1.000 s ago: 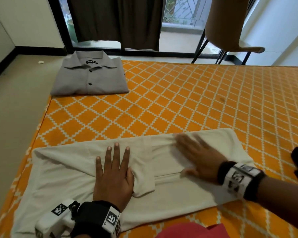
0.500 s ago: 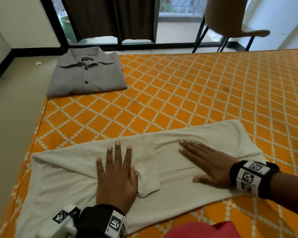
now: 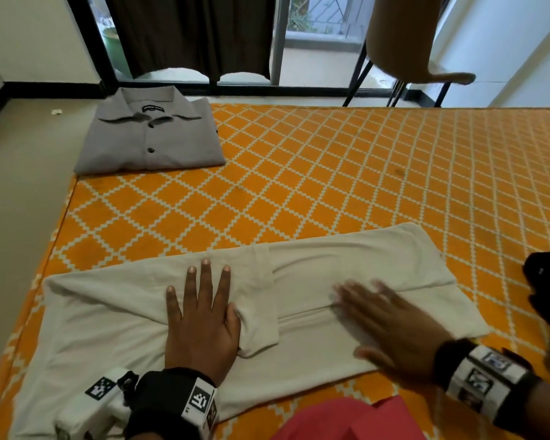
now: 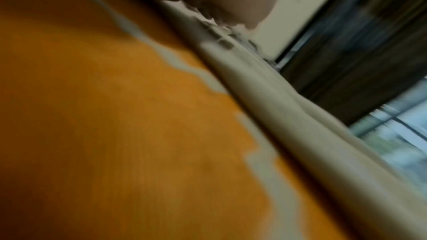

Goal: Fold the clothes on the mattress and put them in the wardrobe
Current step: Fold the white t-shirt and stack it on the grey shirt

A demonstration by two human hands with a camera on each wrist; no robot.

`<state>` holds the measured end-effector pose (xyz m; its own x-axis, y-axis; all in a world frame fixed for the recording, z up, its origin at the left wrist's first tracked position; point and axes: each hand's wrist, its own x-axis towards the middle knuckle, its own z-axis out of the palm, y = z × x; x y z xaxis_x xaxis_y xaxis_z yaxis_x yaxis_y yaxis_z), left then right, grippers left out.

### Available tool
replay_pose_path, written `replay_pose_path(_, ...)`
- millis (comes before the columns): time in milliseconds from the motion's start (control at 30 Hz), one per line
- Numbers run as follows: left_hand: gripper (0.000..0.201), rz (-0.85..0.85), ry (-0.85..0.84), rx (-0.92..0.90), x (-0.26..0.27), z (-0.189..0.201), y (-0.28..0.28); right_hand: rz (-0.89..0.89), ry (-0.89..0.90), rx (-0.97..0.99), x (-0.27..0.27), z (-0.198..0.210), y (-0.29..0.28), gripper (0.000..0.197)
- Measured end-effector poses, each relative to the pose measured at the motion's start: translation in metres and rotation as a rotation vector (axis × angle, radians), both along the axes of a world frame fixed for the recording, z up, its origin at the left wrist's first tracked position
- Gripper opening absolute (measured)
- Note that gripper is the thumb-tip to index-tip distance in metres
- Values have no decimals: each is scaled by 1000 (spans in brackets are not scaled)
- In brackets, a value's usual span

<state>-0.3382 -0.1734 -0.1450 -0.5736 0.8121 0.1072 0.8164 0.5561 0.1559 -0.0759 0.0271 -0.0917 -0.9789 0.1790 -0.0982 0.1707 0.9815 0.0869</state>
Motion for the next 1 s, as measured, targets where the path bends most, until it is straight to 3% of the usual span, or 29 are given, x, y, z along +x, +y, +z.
replay_pose_path(67,62,-4,-2,-5,0,1,-1,77,-69,-92,-7,-12,-21,65)
replay_pose_path(333,62,-7,-4,1,-1,1,0,-129,-164,-103,42,-8,39,79)
replay_pose_path(567,62,-7,-54,-84,-2,8,1,-661,-240,12,100,6,76,91)
replay_pose_path(633,64,-8,-93,-97,0,21,0,-820,-237,-25,107,18,76,93)
replay_pose_path(700,70,32,-126,-66,5,37,6,-901,-112,-134,105,28,75,93)
replay_pose_path(800,78,-131,-153,-110,37,49,24,-1012,85,-361,93,39,74,79)
replay_pose_path(900,100,-435,-94,-229,77,36,35,-1073,38,-523,77,34,77,51)
replay_pose_path(1000,109,-486,-105,-328,80,20,38,-1097,125,-650,61,27,85,30)
